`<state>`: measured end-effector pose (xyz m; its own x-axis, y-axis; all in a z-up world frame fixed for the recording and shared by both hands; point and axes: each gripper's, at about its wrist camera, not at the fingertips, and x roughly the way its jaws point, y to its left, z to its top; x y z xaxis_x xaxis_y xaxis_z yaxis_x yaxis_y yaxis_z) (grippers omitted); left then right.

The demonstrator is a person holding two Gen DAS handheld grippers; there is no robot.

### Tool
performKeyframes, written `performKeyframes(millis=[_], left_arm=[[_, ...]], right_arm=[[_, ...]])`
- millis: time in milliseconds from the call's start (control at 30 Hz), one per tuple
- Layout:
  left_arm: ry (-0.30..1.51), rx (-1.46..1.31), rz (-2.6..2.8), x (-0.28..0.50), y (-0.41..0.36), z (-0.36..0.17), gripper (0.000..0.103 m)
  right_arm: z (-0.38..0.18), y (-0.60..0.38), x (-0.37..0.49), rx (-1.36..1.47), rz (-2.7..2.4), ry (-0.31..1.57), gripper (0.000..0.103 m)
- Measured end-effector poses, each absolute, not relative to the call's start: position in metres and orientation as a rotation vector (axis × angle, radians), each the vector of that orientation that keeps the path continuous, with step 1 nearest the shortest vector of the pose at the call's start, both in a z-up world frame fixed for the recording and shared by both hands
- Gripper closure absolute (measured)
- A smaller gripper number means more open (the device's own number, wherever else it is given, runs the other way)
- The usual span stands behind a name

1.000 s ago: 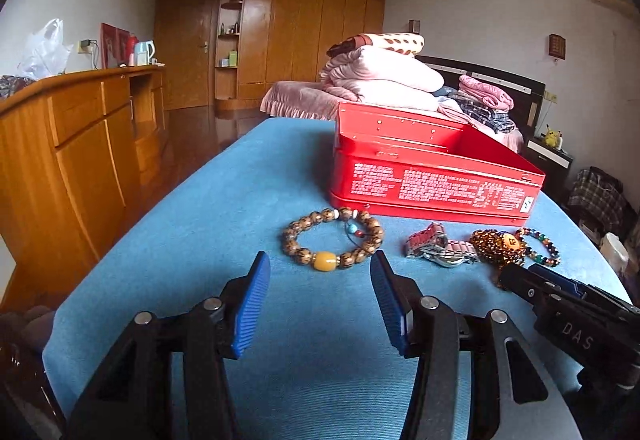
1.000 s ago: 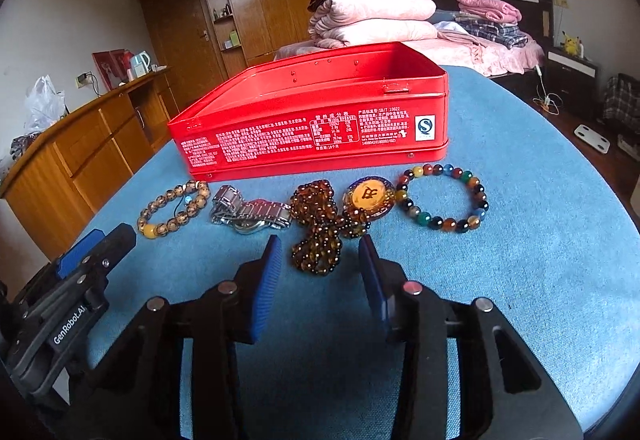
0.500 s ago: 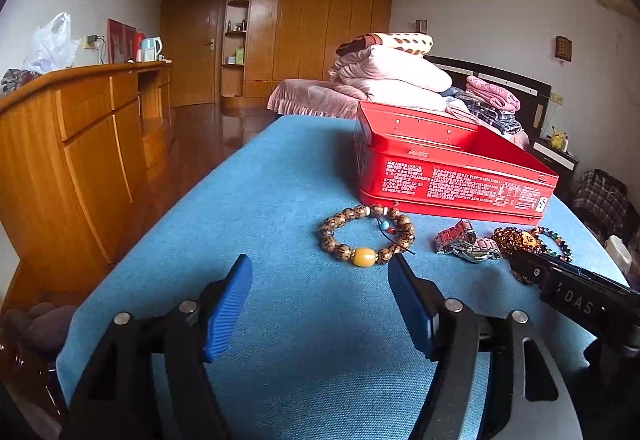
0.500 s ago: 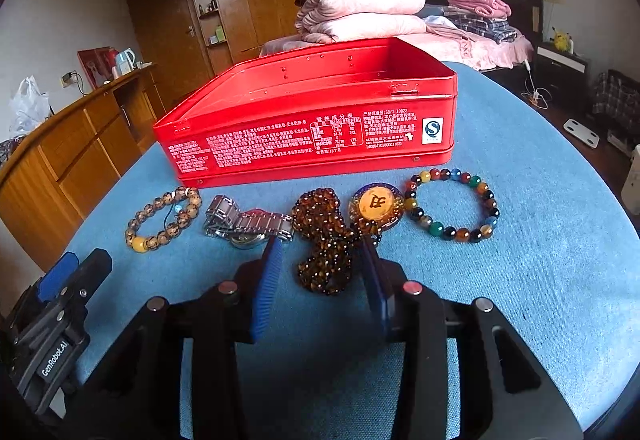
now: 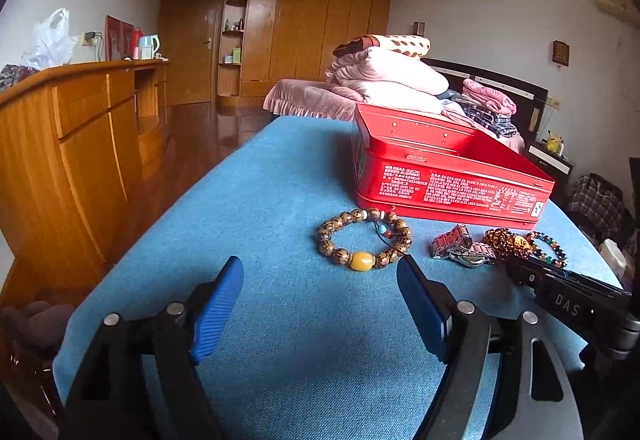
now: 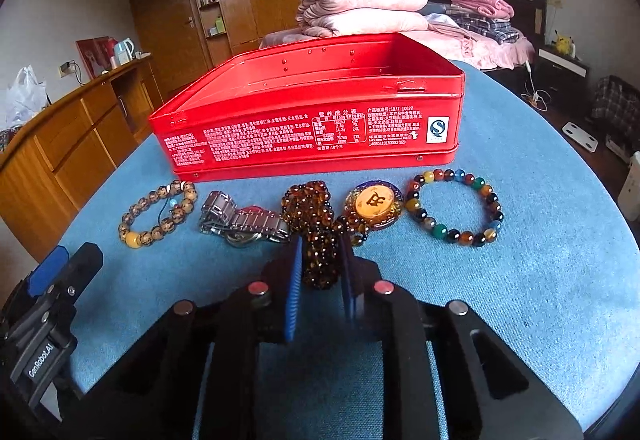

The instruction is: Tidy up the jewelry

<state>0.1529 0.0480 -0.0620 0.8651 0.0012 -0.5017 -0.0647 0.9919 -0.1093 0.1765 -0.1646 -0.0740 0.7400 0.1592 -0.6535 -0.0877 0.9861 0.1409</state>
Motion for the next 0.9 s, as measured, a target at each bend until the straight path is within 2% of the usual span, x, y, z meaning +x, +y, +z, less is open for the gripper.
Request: performKeyframes(millis=[233, 700, 900], left_arm=[[0.541, -0.117, 0.005, 0.161, 0.035, -0.063, 0.025], [0.545, -0.095, -0.086, 0.180, -0.040, -0.055, 0.026], [0.603, -0.100, -0.089, 0.198, -0.057, -0.053, 0.031]], right_arm=[[-0.069, -0.189, 0.163, 0.117, 0.155, 0.710, 0.088], [-0.063, -0.243, 0.143, 0.163, 0.152, 0.688, 0.088], [-0.064, -0.254, 0.141, 0.189, 0.159, 0.687, 0.088]])
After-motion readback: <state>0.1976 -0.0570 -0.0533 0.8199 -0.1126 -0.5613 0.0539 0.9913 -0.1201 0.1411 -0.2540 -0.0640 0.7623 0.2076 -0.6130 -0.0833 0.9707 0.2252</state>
